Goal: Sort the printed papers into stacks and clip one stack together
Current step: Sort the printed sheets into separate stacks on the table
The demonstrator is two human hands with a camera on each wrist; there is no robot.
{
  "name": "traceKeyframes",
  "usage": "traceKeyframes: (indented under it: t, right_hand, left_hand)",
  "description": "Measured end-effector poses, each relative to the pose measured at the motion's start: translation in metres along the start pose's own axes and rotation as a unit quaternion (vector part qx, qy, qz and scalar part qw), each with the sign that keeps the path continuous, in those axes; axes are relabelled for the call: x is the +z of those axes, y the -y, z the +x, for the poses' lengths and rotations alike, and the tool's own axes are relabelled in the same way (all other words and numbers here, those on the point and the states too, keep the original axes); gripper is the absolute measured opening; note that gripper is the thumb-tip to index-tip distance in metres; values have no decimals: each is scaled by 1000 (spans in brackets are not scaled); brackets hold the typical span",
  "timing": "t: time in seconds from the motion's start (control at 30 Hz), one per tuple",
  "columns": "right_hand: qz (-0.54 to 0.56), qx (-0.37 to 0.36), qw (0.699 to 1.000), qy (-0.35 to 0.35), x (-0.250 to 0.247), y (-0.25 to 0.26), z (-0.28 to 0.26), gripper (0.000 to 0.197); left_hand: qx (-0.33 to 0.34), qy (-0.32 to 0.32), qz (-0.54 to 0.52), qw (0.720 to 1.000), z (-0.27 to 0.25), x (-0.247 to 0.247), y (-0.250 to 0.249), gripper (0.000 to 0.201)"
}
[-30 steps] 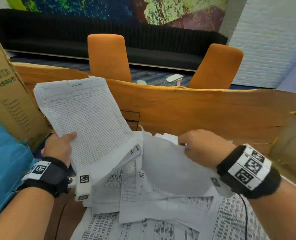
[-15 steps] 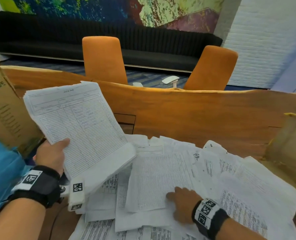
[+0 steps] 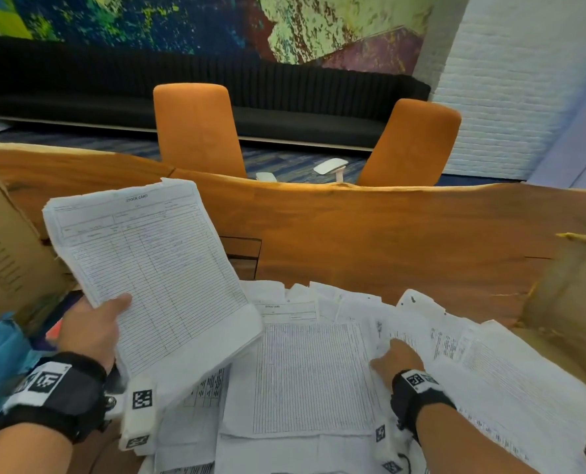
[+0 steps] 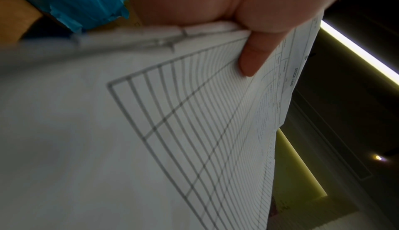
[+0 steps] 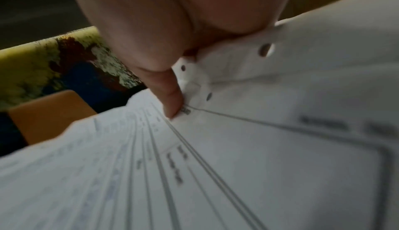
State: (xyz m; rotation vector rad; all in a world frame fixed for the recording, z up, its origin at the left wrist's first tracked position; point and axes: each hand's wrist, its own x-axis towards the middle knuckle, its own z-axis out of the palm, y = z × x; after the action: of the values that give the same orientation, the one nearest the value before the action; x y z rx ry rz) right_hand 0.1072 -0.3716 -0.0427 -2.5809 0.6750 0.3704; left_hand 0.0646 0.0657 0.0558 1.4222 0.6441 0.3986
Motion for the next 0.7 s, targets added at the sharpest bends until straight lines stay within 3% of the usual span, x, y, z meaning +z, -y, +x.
traceKeyframes:
  t: [0.03, 0.1, 0.17, 0.37, 0.43, 0.5, 0.6, 0.7]
  right_hand:
    - [27, -37, 999, 7, -5, 3, -5, 19]
    - [86, -104, 990, 35, -24, 9, -17, 3]
    - [90, -170, 979, 67, -50, 16, -35, 5]
    - [-51, -350, 929, 106, -135, 48, -94, 20]
    - [-67, -388, 915, 90, -153, 68, -111, 21]
    - [-49, -429, 900, 64, -162, 90, -125, 4]
    - [-104, -483, 869, -15, -159, 120, -131, 21]
    - [-127, -508, 847, -88, -152, 138, -133, 20]
  left_hand:
    - [1, 4, 2, 1000, 2, -1, 1, 34]
    - [7, 19, 7, 1000, 6, 0, -1, 28]
    - [17, 32, 15, 999, 8, 1, -6, 21]
    - [79, 76, 61, 992, -5, 21, -35, 28]
    - [100, 105, 96, 985, -13, 32, -41, 22]
    - [126, 151, 136, 971, -23, 43, -43, 16]
    - [152, 235, 180, 943, -43, 60, -40, 20]
    - [159, 321, 189, 914, -65, 71, -37, 24]
